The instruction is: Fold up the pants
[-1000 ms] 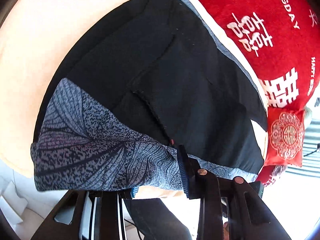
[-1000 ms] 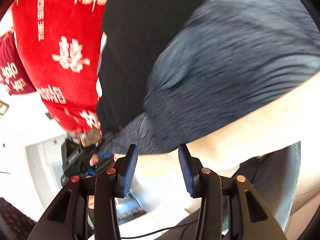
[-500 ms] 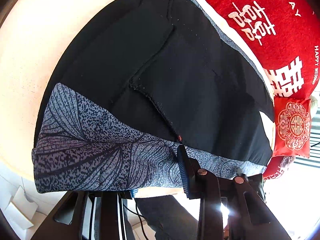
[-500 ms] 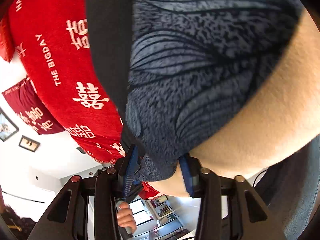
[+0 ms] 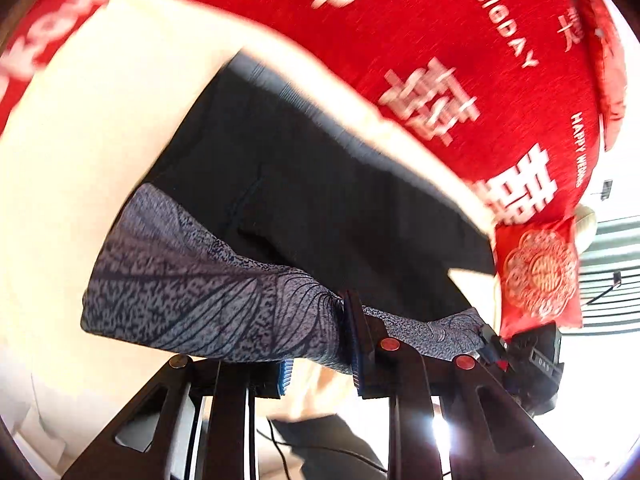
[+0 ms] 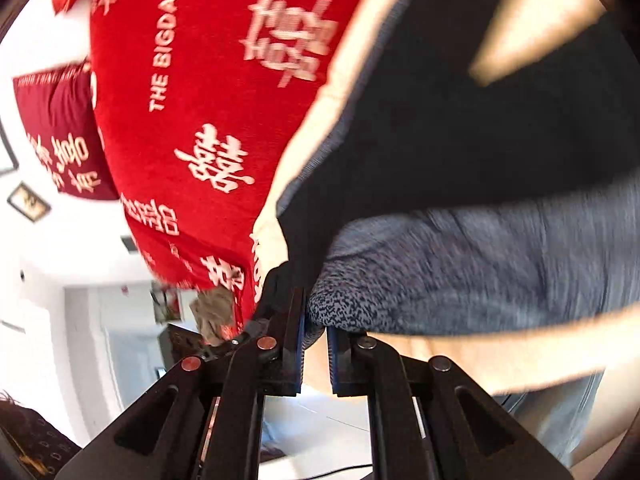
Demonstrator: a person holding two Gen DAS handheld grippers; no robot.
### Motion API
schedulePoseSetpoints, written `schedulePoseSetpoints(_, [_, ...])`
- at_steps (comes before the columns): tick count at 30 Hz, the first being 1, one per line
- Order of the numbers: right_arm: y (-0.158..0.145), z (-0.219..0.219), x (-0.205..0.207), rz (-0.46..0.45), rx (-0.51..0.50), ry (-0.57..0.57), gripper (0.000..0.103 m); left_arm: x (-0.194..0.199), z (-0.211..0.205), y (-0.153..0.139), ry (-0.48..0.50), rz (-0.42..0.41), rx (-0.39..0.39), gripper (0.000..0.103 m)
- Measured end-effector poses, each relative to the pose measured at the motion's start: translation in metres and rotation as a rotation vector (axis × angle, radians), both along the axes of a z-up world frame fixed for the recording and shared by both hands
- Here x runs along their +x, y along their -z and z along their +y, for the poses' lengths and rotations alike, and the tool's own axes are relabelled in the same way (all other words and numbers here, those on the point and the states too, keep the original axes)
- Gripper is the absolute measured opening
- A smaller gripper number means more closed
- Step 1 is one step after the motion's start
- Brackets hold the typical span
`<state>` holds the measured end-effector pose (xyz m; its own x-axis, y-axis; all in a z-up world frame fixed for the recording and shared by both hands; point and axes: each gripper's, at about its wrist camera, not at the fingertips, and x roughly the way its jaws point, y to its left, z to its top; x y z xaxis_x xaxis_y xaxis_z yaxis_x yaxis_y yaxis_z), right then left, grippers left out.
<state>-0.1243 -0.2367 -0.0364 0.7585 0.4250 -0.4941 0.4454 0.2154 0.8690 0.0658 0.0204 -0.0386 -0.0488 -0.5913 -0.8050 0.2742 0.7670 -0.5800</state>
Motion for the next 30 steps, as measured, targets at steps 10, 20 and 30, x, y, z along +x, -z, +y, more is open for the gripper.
schedulePoseSetpoints(10, [0.054, -0.123, 0.167, 0.170, 0.032, -0.218, 0.014, 0.117, -0.108, 0.036, -0.108, -0.188, 0.155, 0.037])
schedulePoseSetpoints(20, [0.071, -0.132, 0.228, 0.240, -0.067, -0.373, 0.071, 0.155, -0.137, 0.062, -0.183, -0.236, 0.370, 0.050])
schedulePoseSetpoints(30, [0.048, -0.037, 0.286, 0.213, -0.493, -0.714, 0.035, 0.124, -0.146, 0.085, -0.043, -0.302, 0.577, 0.078])
